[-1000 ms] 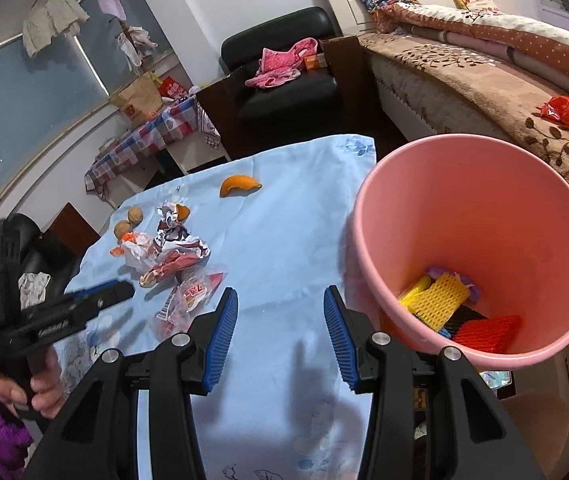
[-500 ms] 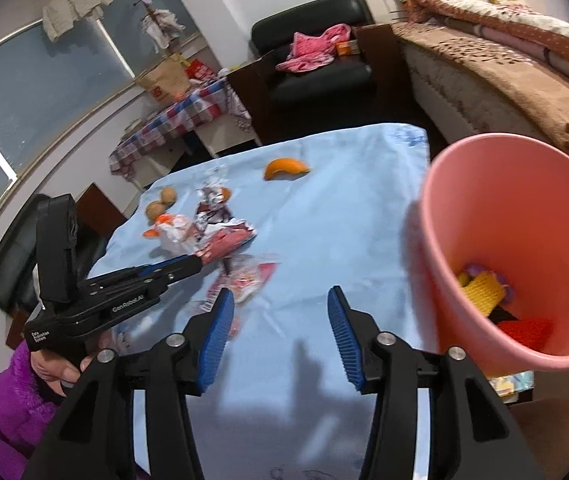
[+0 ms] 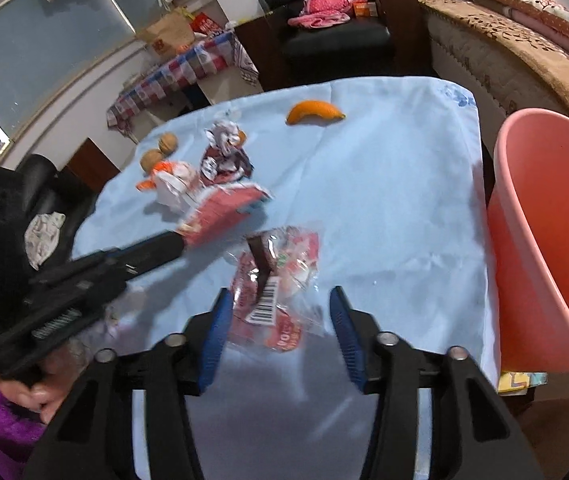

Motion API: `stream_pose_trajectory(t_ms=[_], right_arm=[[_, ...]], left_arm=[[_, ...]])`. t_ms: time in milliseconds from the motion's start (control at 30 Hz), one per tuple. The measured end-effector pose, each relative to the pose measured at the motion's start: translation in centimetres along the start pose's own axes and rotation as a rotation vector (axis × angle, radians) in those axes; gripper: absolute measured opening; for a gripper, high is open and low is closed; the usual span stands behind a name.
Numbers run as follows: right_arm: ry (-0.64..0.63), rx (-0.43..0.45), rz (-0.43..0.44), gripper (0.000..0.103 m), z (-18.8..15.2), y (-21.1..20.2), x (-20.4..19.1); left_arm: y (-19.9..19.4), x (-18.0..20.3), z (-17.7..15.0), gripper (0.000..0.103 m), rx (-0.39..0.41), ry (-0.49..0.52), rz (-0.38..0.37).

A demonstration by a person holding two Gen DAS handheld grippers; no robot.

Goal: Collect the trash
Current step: 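Grasp the red-white candy wrapper with the left tool while the right tool grasps the clear snack bag, then carry the wrapper and clear snack bag over the pink bucket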

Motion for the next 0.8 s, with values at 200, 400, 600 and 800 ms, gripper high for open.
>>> stream_pose_trajectory(t_ms=[200,400,600,800], right_arm=[[0.0,-0.026,0.021,0.002,-0.4,0.5,0.4],[0.005,0.065,0.028,0.001,0.1,-1.9,0.7],[0.036,0.138,0.017,0.001,0.9,-4.3,2.1],[0.079,0.177,0.008,0.001,1.3,-5.5,3.7]], left_arm=[[-1.3,-0.7,0.5,0.011,0.03,-0.021,0.005],[-2.1,-0.6,0.9,0.011,0.045,-0.025,0.006],[-2.2,0.2,1.2,0.011,0.051,-0.014,-0.001],[-2.1,1.5,1.7,0.011,0.053,0.003,-0.008]])
Point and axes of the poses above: each gripper's, at about its wrist camera, not at the fingertips, and y roughly the way its jaws point, x to its right, z to its top, the point moved 5 cm from there along y, roughly the way its jaws point, and after that the axes turned 6 degrees about -z, right-handed, at the moved point
